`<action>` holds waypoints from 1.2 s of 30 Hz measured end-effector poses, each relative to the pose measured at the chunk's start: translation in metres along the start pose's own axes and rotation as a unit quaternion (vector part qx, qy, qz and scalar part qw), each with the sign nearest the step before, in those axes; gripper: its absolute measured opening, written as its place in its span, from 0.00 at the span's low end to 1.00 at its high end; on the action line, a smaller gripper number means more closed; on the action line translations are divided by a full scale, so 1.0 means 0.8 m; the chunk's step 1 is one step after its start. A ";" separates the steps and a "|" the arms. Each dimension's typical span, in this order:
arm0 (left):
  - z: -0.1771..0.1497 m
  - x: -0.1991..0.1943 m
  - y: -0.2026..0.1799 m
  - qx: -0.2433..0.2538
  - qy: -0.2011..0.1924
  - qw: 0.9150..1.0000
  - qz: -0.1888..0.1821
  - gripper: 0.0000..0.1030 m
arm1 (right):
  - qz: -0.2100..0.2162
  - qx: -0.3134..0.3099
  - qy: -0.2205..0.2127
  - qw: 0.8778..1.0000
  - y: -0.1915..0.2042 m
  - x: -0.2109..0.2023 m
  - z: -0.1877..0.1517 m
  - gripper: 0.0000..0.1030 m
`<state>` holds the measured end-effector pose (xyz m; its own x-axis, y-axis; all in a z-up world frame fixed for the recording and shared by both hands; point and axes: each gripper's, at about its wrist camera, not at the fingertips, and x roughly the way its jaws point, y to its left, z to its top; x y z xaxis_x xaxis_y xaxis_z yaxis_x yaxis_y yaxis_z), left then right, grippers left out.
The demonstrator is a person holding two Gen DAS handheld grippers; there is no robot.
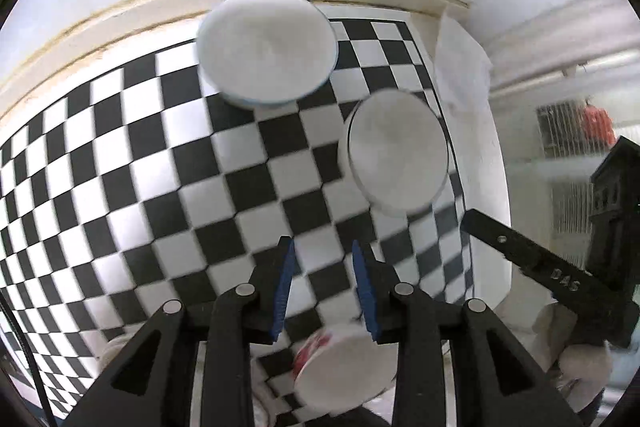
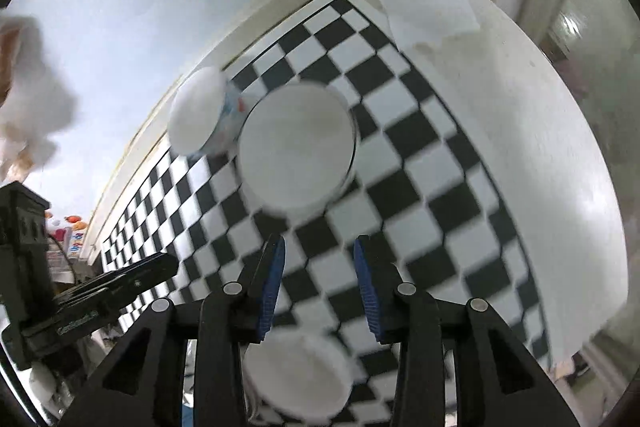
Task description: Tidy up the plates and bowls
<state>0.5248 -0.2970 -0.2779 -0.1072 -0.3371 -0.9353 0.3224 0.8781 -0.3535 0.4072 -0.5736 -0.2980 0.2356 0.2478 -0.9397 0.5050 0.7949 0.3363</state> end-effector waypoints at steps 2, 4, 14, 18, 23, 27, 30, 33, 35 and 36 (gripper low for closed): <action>0.019 0.021 -0.003 -0.022 0.010 1.000 -0.007 0.27 | 0.004 -0.006 0.022 1.000 -0.006 0.024 0.032 0.38; 0.035 0.045 -0.006 -0.044 0.022 0.999 -0.011 0.27 | -0.002 -0.021 0.037 0.999 -0.007 0.050 0.058 0.38; 0.058 0.104 -0.032 -0.057 0.030 0.998 0.025 0.22 | -0.018 -0.067 0.081 0.994 -0.014 0.114 0.116 0.11; 0.049 0.098 -0.034 -0.063 0.026 0.997 0.026 0.22 | -0.022 -0.082 0.084 0.993 -0.013 0.115 0.116 0.10; 0.031 0.073 -0.040 -0.051 0.006 0.998 0.037 0.22 | -0.019 -0.095 0.077 0.992 -0.008 0.095 0.102 0.10; 0.010 0.040 -0.045 -0.040 -0.016 0.998 0.035 0.22 | -0.016 -0.111 0.063 0.992 0.006 0.066 0.085 0.10; -0.009 0.009 -0.048 -0.034 -0.036 0.998 0.035 0.22 | -0.010 -0.123 0.053 0.991 0.019 0.040 0.069 0.10; -0.033 -0.026 -0.045 -0.027 -0.058 0.997 0.038 0.22 | -0.007 -0.138 0.043 0.990 0.034 0.015 0.048 0.10; -0.044 -0.038 -0.047 -0.025 -0.069 0.996 0.042 0.22 | -0.004 -0.146 0.035 0.989 0.045 -0.001 0.032 0.10; -0.053 -0.045 -0.048 -0.022 -0.073 0.996 0.045 0.22 | -0.002 -0.150 0.032 0.988 0.050 -0.009 0.023 0.10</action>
<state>0.4764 -0.3039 -0.2316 0.0584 -0.2997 -0.9523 0.2824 0.9199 -0.2722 0.4411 -0.5541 -0.2764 0.1764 0.2714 -0.9462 0.2348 0.9219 0.3082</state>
